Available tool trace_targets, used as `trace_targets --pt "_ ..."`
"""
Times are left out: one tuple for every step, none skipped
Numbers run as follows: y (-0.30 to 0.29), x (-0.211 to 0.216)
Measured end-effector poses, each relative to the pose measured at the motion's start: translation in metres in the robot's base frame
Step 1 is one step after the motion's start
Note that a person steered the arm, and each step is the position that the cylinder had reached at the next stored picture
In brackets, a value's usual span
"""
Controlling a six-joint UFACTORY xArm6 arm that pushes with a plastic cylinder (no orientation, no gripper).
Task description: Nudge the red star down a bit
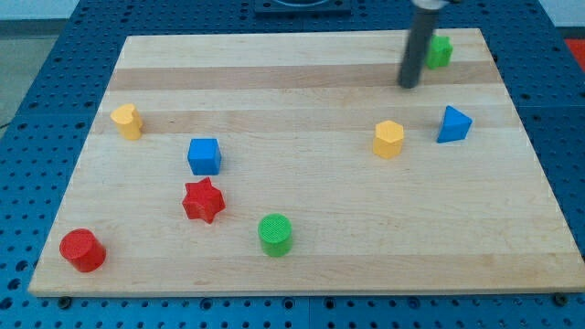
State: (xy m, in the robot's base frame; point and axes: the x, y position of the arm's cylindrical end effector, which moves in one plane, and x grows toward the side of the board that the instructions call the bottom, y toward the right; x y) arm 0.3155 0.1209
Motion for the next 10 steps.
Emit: trace_targets --pt "-0.015 0.0" --pt "-0.015 0.006" --pt "-0.015 0.056" --pt "-0.027 0.056" --pt "-0.073 0.056" --pt "-0.1 0.056" --pt "-0.111 0.056" --pt "-0.121 0.107" --pt "-0.126 0.155" --pt "-0.137 0.155"
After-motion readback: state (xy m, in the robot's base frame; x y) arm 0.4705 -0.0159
